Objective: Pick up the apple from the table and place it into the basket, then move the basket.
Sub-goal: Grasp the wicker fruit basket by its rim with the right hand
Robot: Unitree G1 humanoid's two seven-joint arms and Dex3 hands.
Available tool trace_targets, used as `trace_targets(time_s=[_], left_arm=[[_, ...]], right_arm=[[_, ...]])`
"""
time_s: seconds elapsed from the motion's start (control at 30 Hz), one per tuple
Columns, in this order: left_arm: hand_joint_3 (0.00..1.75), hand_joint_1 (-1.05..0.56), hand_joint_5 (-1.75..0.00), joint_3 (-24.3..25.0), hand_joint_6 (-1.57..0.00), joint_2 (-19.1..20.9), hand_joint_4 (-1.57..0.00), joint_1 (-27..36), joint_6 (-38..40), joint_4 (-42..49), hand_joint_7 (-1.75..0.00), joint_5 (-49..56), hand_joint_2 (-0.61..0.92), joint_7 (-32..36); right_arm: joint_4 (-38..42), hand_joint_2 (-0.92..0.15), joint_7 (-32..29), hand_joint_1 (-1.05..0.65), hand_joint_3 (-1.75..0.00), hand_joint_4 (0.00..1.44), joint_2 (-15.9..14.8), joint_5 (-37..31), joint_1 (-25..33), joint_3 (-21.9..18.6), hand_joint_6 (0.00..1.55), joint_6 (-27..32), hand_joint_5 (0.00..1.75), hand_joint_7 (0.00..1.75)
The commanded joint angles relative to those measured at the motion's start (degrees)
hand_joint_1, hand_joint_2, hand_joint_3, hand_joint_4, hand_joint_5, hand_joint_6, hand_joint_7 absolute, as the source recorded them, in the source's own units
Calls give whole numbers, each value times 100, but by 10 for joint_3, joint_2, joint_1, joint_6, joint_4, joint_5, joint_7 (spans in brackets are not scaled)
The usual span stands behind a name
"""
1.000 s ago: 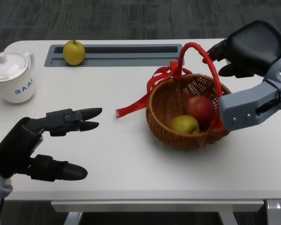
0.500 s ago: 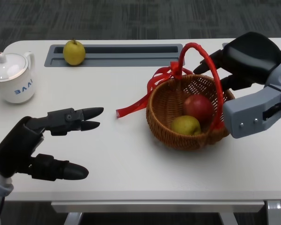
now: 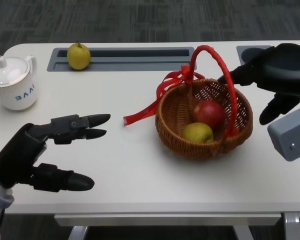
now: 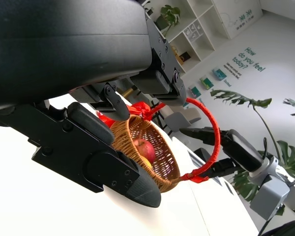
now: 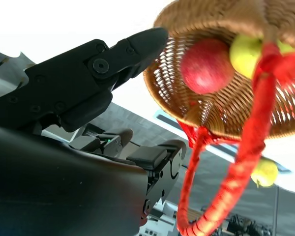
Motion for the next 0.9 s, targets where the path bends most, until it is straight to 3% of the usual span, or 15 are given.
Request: trace_targets(time_s=[0.03, 0.23, 0.4, 0.9], left_arm=[[0, -70, 0, 1, -59, 8, -79, -3, 2, 2, 0, -11, 76, -10], [0, -69, 0, 0, -59, 5, -79, -3, 3, 1, 0, -14, 75, -12], [0, -71, 0, -2, -60, 7, -78, -4, 2, -2, 0, -6, 76, -9], [0, -69, 0, -2, -60, 6, -79, 0, 6, -16, 0, -13, 75, -8]], right_arm=[[-26, -72, 20, -104, 0, 36, -24, -18, -3, 14, 27, -11, 0, 0], [-71, -73, 67, -104, -1, 32, -38, -24, 3, 15, 21, -11, 1, 0], [-82, -73, 97, -101, 0, 36, -36, -15, 12, 10, 27, -5, 2, 2], [-54, -77, 58, -81, 0, 61, 15, -7, 60, 10, 51, -13, 6, 3]])
